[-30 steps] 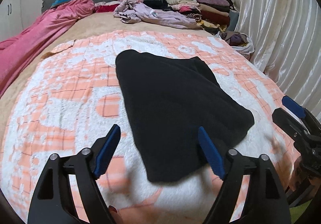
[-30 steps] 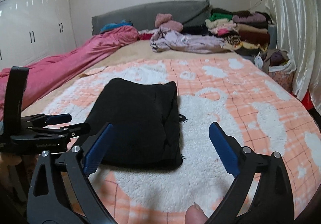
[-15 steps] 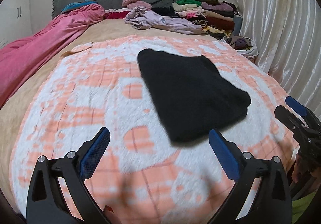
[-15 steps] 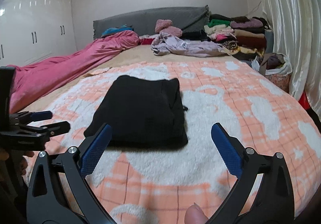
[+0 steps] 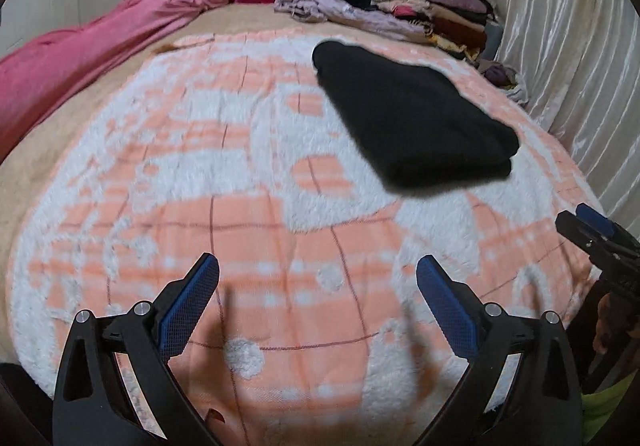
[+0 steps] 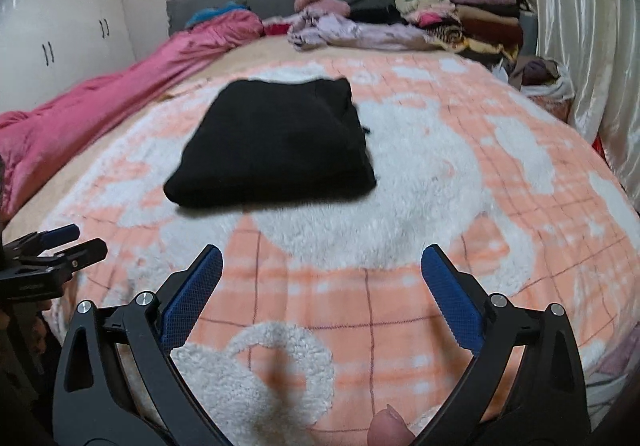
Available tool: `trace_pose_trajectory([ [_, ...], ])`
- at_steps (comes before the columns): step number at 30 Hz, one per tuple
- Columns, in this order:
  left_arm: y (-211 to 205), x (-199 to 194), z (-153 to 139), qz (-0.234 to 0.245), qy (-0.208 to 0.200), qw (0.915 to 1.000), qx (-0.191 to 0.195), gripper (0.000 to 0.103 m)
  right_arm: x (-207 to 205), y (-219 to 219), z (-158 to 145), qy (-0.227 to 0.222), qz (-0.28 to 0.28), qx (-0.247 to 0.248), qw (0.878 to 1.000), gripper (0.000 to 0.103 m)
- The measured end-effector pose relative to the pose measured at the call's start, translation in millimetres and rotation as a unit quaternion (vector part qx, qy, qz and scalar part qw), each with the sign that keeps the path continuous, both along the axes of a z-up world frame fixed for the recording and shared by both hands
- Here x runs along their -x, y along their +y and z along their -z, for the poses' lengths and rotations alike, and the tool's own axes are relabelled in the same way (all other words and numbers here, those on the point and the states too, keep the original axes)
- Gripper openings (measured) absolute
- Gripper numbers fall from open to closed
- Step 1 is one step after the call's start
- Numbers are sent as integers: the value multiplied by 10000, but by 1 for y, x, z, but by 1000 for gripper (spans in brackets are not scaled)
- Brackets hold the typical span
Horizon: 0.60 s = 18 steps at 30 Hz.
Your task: Fold small clothes
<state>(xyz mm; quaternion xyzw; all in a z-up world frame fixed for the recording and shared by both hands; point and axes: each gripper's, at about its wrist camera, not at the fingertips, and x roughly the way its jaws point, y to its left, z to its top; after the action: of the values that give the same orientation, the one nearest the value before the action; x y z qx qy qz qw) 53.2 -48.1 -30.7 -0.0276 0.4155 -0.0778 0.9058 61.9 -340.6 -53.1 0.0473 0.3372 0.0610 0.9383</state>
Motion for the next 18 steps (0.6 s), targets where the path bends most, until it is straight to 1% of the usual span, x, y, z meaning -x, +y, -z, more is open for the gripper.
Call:
trace_pose_trajectory([
  [2, 0, -1, 4, -2, 26, 10000, -40, 99, -3, 2, 5, 75, -9, 24, 10000, 94],
  [4, 1, -2, 6, 6, 37, 10000, 0, 99, -2, 4, 7, 90, -48, 44, 9999, 94],
  [18, 0, -2, 5, -1, 53, 10000, -30, 99, -2, 7, 8, 50, -95, 56, 9999, 94],
])
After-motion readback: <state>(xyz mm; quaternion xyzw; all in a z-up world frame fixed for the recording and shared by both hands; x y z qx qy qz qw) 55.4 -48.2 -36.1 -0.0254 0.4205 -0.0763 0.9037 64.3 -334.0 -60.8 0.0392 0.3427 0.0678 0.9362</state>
